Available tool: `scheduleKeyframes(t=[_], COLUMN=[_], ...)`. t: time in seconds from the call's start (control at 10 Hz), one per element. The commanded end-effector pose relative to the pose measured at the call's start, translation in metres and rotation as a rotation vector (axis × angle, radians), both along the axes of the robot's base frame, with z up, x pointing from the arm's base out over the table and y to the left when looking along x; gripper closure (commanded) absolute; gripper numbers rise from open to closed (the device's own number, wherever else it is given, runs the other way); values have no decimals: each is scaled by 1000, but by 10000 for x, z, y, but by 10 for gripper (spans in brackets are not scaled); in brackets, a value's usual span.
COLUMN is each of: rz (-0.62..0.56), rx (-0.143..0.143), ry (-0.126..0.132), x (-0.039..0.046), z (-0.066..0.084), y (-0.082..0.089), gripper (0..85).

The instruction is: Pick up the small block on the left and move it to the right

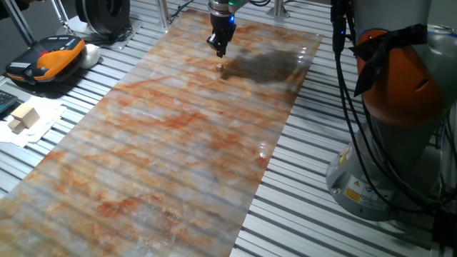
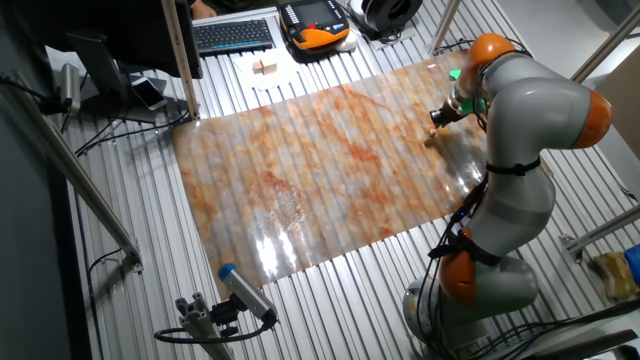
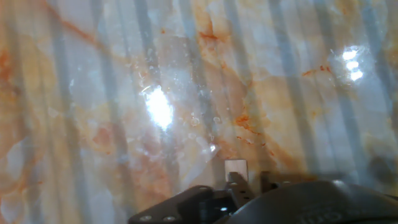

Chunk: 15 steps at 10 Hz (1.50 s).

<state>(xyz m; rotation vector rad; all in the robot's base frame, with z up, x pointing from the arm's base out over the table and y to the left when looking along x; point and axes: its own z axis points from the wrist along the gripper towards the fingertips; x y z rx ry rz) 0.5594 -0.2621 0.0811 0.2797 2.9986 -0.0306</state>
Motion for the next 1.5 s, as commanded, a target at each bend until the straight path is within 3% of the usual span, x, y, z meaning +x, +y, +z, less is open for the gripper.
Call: scheduleKeyframes(t=[0.0, 0.2, 0.5, 0.8, 0.9, 1.0, 1.2, 1.4], rz=[-6, -9, 8, -24, -44, -60, -50, -32], rx=[-6, 5, 47, 68, 61, 46, 49, 57], ry=[-5, -12, -35, -58, -73, -78, -77, -60], x=[2, 1, 33, 29, 20, 10, 2, 17], z=[-10, -67, -236, -257, -277, -303, -313, -318], y=[1, -15, -87, -38, 9, 41, 29, 11], gripper=[510, 510, 510, 510, 340, 340, 340, 340])
